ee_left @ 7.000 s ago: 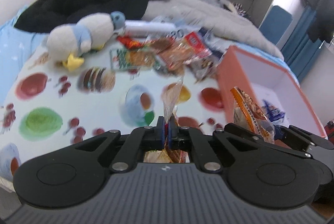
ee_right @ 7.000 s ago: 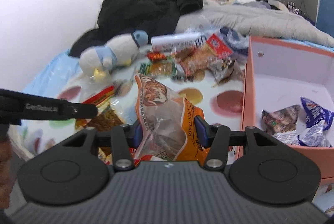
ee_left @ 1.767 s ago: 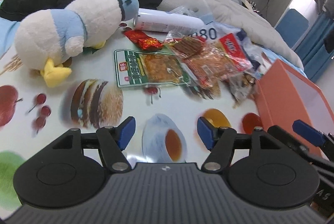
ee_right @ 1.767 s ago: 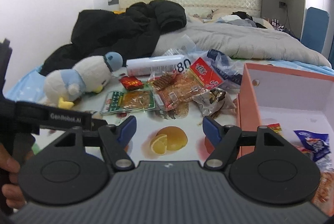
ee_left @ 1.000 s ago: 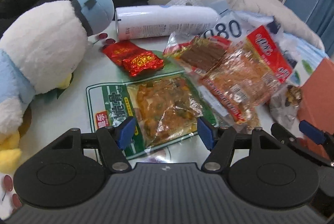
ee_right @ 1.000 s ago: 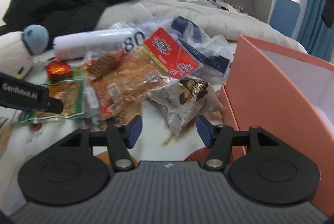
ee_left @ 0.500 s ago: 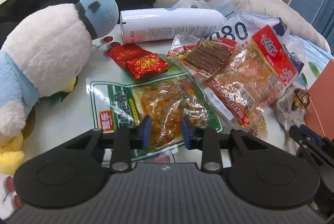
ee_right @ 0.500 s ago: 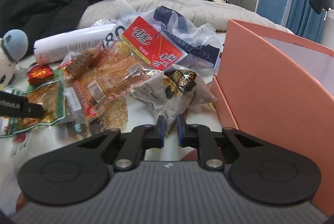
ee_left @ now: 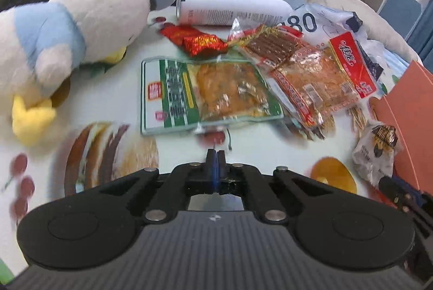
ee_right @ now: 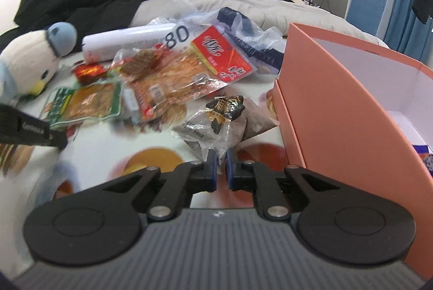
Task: Organize snacks
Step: 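Grasp the green pickled-vegetable pack with left tool while right tool grasps silver-wrapped snack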
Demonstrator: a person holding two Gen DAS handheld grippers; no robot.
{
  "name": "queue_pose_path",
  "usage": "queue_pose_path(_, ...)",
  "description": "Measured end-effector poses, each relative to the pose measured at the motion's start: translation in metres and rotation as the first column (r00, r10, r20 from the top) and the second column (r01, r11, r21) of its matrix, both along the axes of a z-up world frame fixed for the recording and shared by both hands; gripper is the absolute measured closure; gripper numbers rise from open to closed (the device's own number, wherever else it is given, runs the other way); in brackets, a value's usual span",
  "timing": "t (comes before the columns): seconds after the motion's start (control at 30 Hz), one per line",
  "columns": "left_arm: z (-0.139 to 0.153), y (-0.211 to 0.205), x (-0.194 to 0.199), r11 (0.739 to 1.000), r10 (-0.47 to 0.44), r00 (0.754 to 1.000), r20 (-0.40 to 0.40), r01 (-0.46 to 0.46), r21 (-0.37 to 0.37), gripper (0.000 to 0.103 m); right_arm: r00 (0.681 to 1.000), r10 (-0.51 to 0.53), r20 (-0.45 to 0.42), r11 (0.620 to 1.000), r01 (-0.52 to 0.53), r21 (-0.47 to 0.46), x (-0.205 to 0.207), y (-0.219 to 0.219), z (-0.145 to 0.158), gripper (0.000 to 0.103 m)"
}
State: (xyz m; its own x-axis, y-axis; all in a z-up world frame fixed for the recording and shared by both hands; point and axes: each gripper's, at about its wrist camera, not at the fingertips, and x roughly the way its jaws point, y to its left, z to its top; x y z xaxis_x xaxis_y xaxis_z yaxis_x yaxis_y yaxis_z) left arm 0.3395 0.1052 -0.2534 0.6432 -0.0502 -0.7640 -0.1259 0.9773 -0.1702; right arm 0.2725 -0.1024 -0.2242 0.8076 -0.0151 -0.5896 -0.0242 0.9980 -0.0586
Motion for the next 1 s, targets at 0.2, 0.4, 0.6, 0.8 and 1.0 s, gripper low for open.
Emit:
queue_pose_path(0.2,0.001,-0.005,-0.021,1.000,0.003,1.000,-0.016,-0.003,-0.006,0.103,0.999,0.046,-0.017,0.999,-0.046,0.005,-0.028,-0.001,0.001,0.093)
queue_pose_path(0.4,0.006,-0.009,-0.028,1.000,-0.003,1.000,-0.029,0.003,-0.006,0.103,0.995,0.093,-0.037,0.996,-0.092,0.013,-0.052,-0.004,-0.002,0.093)
queue_pose_path(0.6,0.035,-0.015,-0.013,0.997,-0.045,0.998,0.046,0.041,0.070,0.078,0.989,0.134,-0.054,0.990,-0.131,0.057,-0.068,-0.013,-0.002,0.093)
queue_pose_path(0.8,0.041,-0.026,0.034,0.985,-0.110,0.992,0.053,0.102,0.140,0.018,0.986,0.159,-0.052,0.985,-0.155,0.078,-0.068,-0.010,-0.002,0.093)
queue_pose_path(1.0,0.023,-0.035,0.089,0.987,-0.075,0.997,-0.027,0.078,0.140,0.016,0.985,0.165,-0.053,0.983,-0.160,0.091,-0.066,-0.011,-0.005,0.093)
